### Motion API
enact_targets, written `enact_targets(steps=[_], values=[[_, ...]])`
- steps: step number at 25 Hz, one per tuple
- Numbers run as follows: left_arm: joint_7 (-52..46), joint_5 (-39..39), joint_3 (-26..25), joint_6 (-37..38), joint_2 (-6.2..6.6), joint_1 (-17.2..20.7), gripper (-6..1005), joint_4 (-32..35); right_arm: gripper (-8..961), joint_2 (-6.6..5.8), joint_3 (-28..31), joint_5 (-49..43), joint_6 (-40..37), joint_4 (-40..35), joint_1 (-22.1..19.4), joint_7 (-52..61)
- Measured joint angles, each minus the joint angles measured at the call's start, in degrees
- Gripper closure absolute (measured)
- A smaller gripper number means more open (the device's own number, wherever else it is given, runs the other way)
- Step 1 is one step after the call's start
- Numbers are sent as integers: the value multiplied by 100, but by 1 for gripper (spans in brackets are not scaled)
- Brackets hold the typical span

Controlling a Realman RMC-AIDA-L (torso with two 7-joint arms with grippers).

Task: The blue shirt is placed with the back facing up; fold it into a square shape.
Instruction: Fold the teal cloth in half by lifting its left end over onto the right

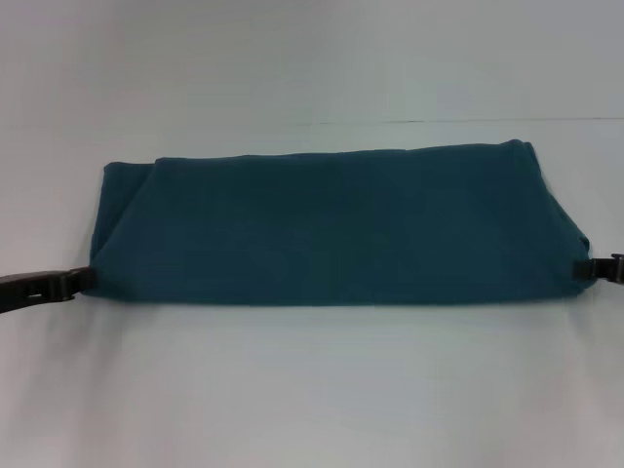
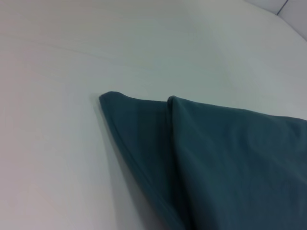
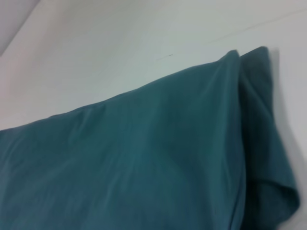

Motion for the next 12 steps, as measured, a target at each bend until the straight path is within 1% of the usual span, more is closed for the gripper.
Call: enact_targets(steps=[4,9,12], values=[[-15,0,-54,88,-2,61,984,62,947,47,8,148,-129,-181,-194,0],[-15,0,-67,100,8,91,983,67,948,54,44,276,-234,-219,-382,0],[-4,0,-112,102,16,91,983,72,948,84,52,351,-306,-240,-485,1]])
